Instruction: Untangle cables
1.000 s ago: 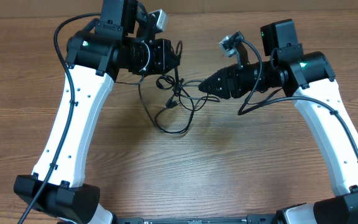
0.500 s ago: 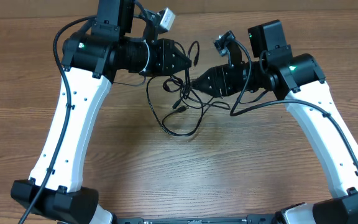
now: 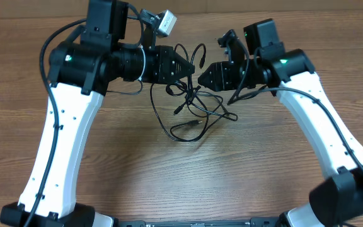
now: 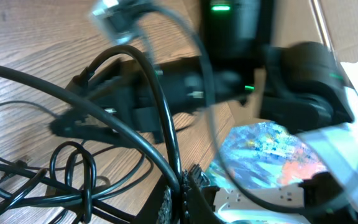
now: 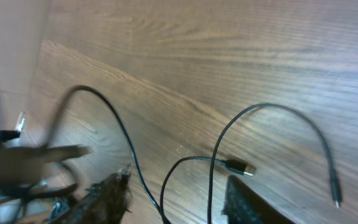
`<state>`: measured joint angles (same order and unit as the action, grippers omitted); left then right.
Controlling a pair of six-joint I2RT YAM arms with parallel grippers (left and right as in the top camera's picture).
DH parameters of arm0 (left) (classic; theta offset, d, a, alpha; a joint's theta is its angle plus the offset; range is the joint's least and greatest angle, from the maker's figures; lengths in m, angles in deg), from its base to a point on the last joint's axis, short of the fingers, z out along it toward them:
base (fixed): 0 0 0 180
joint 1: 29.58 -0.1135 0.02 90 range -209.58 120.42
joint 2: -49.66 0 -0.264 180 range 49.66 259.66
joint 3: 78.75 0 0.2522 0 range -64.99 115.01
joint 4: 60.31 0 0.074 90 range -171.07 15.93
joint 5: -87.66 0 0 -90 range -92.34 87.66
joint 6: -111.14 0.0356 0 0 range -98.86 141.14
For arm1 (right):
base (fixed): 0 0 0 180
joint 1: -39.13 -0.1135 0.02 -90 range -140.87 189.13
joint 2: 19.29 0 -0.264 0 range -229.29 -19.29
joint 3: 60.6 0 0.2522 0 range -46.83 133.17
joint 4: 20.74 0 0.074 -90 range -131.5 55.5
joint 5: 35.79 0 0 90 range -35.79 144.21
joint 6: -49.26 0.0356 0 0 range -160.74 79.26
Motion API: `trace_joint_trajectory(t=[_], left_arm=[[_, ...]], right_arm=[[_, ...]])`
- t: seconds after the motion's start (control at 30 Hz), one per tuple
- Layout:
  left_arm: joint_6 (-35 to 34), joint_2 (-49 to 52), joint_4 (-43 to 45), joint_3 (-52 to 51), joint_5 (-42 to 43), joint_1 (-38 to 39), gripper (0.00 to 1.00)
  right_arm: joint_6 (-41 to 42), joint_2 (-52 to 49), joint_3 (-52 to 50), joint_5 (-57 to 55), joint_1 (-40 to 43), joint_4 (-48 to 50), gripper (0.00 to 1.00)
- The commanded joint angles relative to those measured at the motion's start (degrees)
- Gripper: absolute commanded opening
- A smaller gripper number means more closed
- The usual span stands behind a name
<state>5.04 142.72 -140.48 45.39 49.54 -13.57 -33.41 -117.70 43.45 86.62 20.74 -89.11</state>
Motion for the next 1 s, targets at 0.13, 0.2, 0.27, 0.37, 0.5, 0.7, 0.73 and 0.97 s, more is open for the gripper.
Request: trace_joint_trajectory(t=[0.13,0.2,0.27,0.37,0.5,0.7,0.73,0.97], left_arm=[[2.4,-2.8,0.2,0.5,0.3,-0.3,0.04],[1.3,-2.8,0.1,0.5,-3.0,-0.3,0.04],[-3.7,-2.8,-0.6,0.5,-9.8,-0.3,0.04],[-11.5,-2.8,-2.1,0.5,-19.7,-0.7,0.04],[-13.7,-2.8,-2.3,0.5,-20.0,-2.4,0.04],[-13.7,-2.8,-0.5,0.5,-11.0,-3.5,0.04],[-13.7,-2.8,-0.1,0.5,-9.6,-3.5,0.04],[-13.7,-2.8,1.7,0.5,-1.1,-3.5,0.04]], right_arm=[[-0.1,-2.0,-0.4,5.5,-1.9,0.3,0.46],[0.0,-2.0,-0.4,6.2,-1.8,0.2,0.46],[0.0,-2.0,-0.4,8.3,-1.4,-0.1,0.4],[0.0,-2.0,-0.4,12.8,0.0,-0.3,0.35],[-0.4,-2.0,-0.4,21.0,2.4,-0.3,0.4],[-5.9,-2.0,-0.4,27.3,2.7,-1.2,0.5],[-5.9,-2.0,-0.4,27.3,2.5,-1.2,0.51],[-9.2,-2.0,-0.4,27.3,0.0,-0.8,0.52]])
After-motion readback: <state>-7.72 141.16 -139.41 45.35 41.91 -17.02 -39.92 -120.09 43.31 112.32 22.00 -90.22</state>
